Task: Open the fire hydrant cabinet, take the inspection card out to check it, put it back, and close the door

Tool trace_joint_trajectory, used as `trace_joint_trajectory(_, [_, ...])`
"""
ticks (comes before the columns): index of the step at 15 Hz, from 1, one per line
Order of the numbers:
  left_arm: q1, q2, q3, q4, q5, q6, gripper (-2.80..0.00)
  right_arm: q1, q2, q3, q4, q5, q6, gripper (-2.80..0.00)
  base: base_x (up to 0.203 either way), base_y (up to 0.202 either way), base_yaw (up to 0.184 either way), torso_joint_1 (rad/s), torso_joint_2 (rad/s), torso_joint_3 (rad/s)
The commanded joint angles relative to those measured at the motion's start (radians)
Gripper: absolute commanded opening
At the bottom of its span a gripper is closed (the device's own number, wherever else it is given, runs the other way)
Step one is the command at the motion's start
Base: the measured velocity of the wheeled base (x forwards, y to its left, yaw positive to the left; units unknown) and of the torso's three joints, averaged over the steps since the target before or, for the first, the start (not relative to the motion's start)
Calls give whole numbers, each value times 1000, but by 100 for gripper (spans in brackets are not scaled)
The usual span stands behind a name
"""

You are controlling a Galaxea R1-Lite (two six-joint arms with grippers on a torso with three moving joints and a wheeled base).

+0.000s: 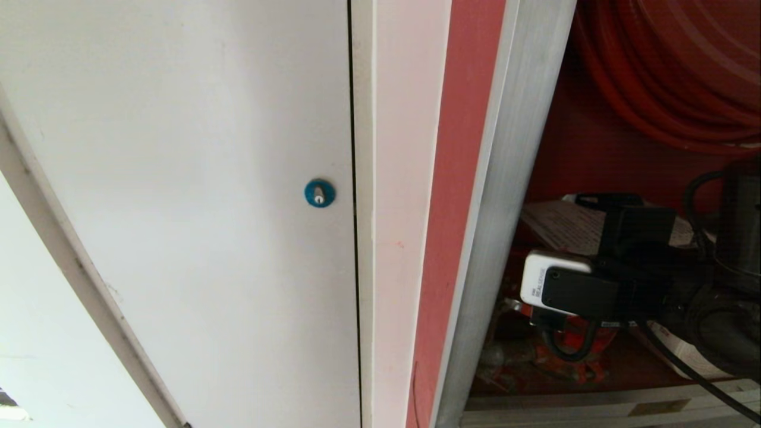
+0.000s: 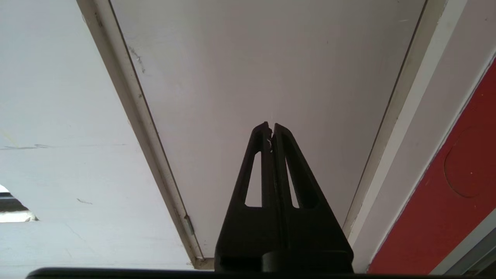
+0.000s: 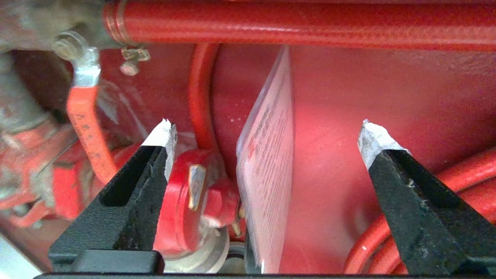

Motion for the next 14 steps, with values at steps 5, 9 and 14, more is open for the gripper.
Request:
trace_joint_trajectory(5, [0, 1, 8, -1, 1, 0, -280, -56, 35, -22, -4, -1, -25, 0, 0, 0, 0, 0, 0, 0])
trace_joint_trajectory(9, [0, 1, 8, -1, 1, 0, -280, -59, 42, -32, -5, 2, -26, -280, 0, 0, 0, 0, 0, 0])
trace_joint_trajectory(14, [0, 1, 8, -1, 0, 0, -280, -59, 61, -35, -50, 3, -26, -280, 0, 0, 0, 0, 0, 0])
